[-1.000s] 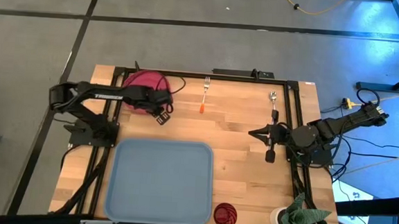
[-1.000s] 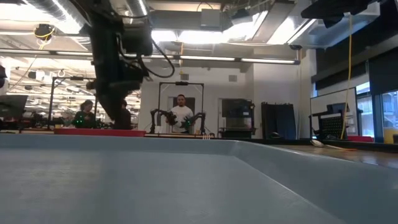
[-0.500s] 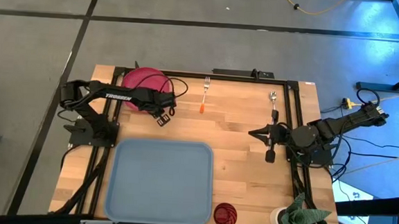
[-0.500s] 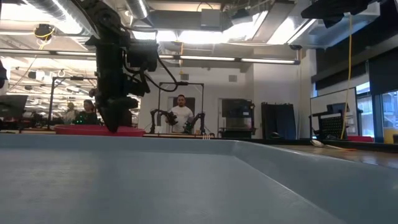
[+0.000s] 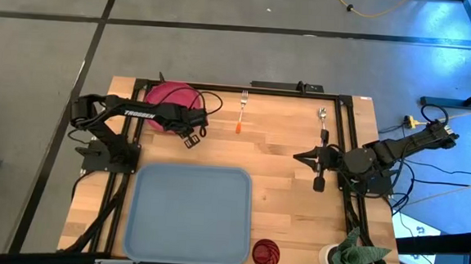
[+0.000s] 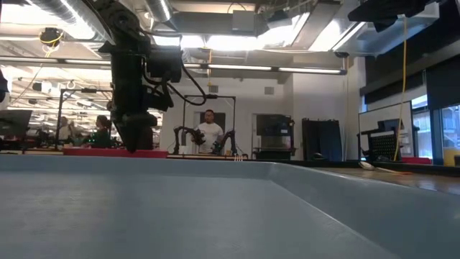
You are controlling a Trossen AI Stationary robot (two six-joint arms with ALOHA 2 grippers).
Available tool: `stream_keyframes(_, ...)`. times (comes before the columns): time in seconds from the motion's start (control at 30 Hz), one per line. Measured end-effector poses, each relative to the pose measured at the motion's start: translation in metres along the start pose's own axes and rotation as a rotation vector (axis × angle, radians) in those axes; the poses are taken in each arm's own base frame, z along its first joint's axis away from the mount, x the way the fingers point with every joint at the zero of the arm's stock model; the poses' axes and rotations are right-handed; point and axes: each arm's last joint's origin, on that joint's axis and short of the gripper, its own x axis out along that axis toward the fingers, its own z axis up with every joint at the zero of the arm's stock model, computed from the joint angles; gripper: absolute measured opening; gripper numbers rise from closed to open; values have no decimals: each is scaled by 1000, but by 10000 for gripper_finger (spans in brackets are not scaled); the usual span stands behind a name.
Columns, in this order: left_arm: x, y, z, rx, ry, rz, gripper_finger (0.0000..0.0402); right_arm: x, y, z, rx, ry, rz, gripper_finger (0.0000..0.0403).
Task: Pick and place plate/cup/fork/spoon on tray
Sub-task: Put the red plate on the center of the blue serving tray
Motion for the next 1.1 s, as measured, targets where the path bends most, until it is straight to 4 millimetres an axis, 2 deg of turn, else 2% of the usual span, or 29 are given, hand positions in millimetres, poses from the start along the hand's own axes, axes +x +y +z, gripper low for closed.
stream_keyframes(0.37, 1, 1, 0, -32, 8, -13, 80, 0, 0, 0, 0, 0, 0, 21)
stream_keyframes(0.77, 8, 18, 4, -139, 63, -83, 80, 0, 0, 0, 7, 1, 8, 21)
stream_keyframes(1.1, 16, 22, 0, -159, 65, -77, 80, 0, 0, 0, 5, 1, 8, 21)
